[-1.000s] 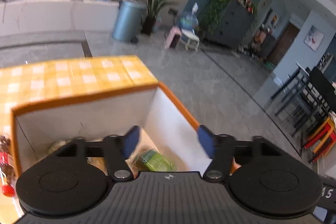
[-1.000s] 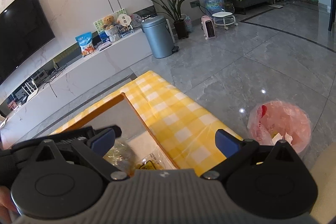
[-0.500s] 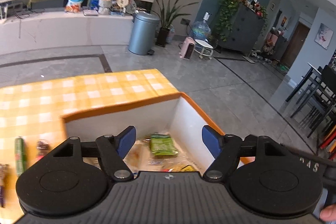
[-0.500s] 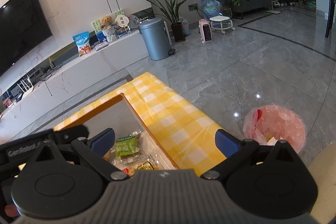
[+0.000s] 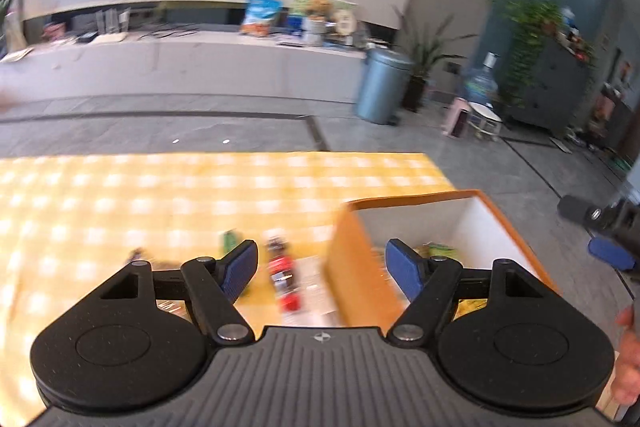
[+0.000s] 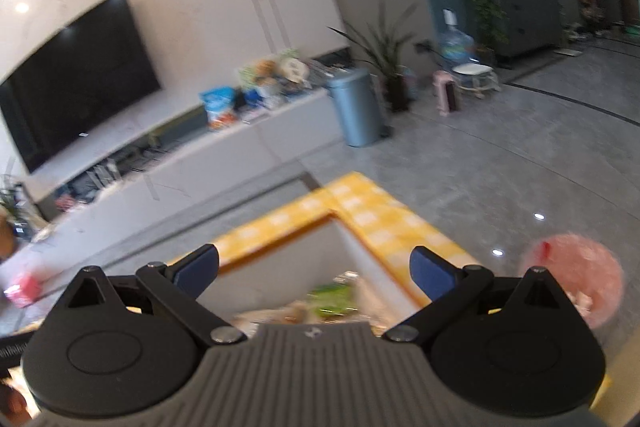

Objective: Organize snacks
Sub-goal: 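Withdraw both tools from the box back toward the table, then grasp the green sausage with the right gripper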

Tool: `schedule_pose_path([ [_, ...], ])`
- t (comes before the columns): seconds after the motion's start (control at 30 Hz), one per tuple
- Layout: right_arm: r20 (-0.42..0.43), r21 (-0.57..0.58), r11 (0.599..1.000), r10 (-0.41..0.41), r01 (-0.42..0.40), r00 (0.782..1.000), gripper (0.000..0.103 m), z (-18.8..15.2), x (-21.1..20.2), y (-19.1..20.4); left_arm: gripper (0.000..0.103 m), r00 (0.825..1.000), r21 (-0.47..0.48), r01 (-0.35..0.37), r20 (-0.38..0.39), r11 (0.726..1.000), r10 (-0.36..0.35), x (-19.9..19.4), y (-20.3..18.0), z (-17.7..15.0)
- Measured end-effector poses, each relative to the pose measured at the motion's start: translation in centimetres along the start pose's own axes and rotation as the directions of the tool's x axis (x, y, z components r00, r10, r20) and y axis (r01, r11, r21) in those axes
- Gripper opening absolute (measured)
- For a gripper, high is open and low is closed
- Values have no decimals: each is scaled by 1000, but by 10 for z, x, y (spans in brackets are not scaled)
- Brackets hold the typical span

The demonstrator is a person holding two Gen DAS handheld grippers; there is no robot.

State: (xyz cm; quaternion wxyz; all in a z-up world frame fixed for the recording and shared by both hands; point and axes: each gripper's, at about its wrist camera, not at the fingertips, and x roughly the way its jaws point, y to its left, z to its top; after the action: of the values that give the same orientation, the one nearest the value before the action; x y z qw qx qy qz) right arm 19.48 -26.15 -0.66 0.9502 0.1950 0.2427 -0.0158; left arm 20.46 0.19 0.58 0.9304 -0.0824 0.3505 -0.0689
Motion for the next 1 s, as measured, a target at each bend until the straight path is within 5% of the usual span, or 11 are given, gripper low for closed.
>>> schedule_pose_path([
  [0.27,-21,-109,987,118,-120,993,99,-17,-2,63,86,994,-87,-108,-19,990,107,-22,62,-20],
  [0.43,-41,-178,973,138,-144,989,99,-37,9,102,86,974,-112,-226,-20,968,225,-19,92,-35],
  [0.57,-86,-291,939,163,-181,983,99,-59,23,133,86,975,-160,-223,-42,961,220,-15,121,-46],
  [0.73,-125,-357,925,89,-129,988,98,-79,47,152,86,968,-214,-250,-87,944,237,-1,152,-59],
  [0.9,-137,-404,911,32,-86,990,81,-108,81,167,86,957,-204,-286,-114,936,268,11,164,-69],
  [1.0,-169,-400,909,54,-119,984,62,-126,99,172,86,955,-187,-288,-125,939,268,16,168,-75],
])
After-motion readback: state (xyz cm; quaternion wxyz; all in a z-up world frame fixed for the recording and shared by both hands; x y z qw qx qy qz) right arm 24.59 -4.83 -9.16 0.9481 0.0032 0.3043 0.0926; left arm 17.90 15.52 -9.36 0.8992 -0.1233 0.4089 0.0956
